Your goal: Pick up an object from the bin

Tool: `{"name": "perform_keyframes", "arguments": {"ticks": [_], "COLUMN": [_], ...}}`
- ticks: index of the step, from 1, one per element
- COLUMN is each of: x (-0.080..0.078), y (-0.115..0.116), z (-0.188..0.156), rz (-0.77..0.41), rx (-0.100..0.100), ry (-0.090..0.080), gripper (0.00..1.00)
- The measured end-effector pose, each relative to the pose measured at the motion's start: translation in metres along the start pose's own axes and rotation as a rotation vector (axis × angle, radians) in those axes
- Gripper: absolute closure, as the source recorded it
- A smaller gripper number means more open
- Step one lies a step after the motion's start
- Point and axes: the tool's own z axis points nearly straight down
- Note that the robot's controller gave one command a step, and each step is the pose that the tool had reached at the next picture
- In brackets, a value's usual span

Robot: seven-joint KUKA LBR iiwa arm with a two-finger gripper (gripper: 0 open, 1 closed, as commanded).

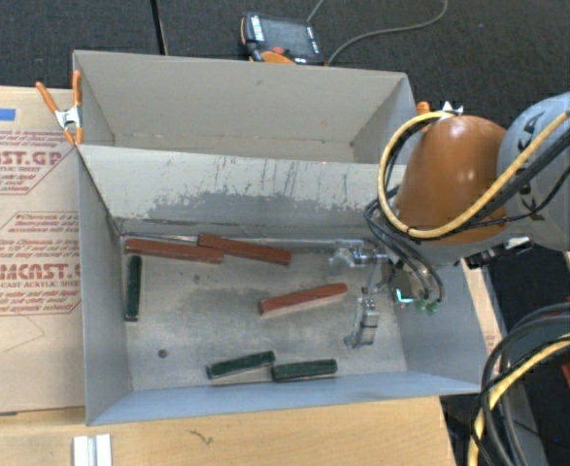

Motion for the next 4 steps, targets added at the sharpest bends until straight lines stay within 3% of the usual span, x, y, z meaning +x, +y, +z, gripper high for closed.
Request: {"name": "perform_keyframes", "arguments": {"ticks": [1,2,3,4], "x": [-0.04,-0.041,-0.026,-0.02], "y": [0.005,0.005,0.035,0.051], "z": [0.117,0.113,0.001,-0.063], "rz": [-0.147,-0.146,-0.4,-0.422], "rx": [0.0,0.0,0.002,0.003], "ry": [-0.004,-0.009,-0.014,-0.016], "gripper": [0.0,1.0,1.0,1.0]}}
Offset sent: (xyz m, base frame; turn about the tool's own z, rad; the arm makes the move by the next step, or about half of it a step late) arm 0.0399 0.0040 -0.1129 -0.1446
